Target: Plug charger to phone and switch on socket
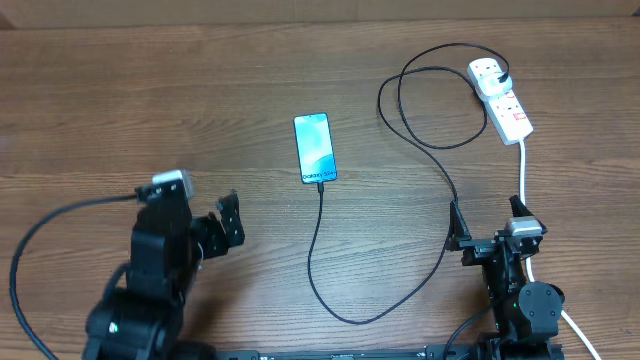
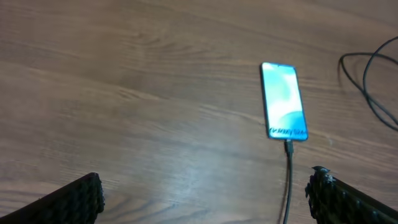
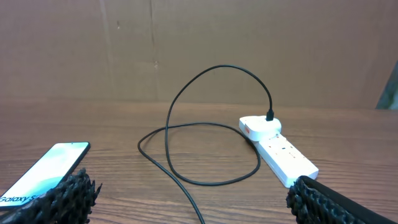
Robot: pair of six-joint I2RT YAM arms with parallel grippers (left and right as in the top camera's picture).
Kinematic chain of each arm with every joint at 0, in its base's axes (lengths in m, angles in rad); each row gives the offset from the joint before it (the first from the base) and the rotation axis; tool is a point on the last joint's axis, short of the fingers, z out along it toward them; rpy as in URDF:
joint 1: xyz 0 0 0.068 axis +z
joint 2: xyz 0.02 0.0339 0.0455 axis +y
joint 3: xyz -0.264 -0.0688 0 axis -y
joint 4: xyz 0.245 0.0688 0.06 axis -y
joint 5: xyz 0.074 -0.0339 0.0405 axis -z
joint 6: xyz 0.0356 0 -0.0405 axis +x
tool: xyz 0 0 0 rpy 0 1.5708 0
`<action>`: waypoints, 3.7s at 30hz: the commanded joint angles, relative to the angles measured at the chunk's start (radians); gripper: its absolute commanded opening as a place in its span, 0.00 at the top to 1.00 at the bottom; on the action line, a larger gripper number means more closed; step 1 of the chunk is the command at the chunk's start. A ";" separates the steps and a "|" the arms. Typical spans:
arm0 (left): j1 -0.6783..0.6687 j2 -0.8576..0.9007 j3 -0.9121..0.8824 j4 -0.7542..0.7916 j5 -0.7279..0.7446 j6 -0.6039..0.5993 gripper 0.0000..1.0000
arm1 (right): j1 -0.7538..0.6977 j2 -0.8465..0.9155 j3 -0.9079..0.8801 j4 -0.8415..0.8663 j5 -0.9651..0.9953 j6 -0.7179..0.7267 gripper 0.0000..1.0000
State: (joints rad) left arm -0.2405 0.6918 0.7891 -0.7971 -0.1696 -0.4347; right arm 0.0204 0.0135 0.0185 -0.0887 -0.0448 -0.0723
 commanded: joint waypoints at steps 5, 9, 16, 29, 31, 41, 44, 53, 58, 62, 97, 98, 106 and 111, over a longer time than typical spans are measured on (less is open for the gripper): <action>0.006 -0.222 -0.179 0.086 -0.013 0.009 0.00 | 0.001 -0.011 -0.011 0.007 0.003 -0.004 0.00; 0.006 -0.349 -0.234 0.098 -0.014 0.010 0.00 | 0.001 -0.011 -0.011 0.007 0.003 -0.004 0.00; 0.006 -0.521 -0.294 0.101 -0.013 0.028 0.00 | 0.001 -0.011 -0.011 0.007 0.003 -0.004 0.00; 0.006 -0.615 -0.453 0.314 0.025 0.042 0.00 | 0.001 -0.011 -0.011 0.007 0.003 -0.004 0.00; 0.006 -0.632 -0.476 0.354 0.030 0.050 0.00 | 0.001 -0.011 -0.011 0.007 0.003 -0.004 0.00; 0.006 -0.689 -0.526 0.394 0.032 0.068 0.00 | 0.001 -0.011 -0.011 0.007 0.003 -0.004 0.00; 0.006 -0.689 -0.537 0.407 0.032 0.069 0.00 | 0.001 -0.011 -0.011 0.007 0.003 -0.004 0.00; 0.006 -0.689 -0.627 0.598 0.032 0.085 0.00 | 0.001 -0.011 -0.011 0.007 0.003 -0.004 0.00; 0.006 -0.689 -0.744 0.830 0.037 0.084 0.00 | 0.001 -0.011 -0.011 0.007 0.003 -0.004 0.00; 0.008 -0.689 -0.785 0.904 0.039 0.096 0.00 | 0.001 -0.011 -0.011 0.007 0.003 -0.004 0.00; 0.307 -0.689 -0.784 0.716 0.158 0.457 0.00 | 0.001 -0.011 -0.011 0.007 0.003 -0.004 0.00; 0.307 -0.689 -0.784 0.716 0.160 0.457 0.00 | 0.001 -0.011 -0.011 0.007 0.003 -0.004 0.00; 0.307 -0.689 -0.784 0.716 0.159 0.454 0.00 | 0.001 -0.011 -0.011 0.007 0.003 -0.004 0.00; 0.307 -0.689 -0.784 0.716 0.151 0.402 0.00 | 0.001 -0.011 -0.011 0.007 0.003 -0.004 0.00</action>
State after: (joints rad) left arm 0.0597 0.0139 0.0086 -0.0792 -0.0257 -0.0021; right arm 0.0204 0.0135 0.0185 -0.0891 -0.0444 -0.0750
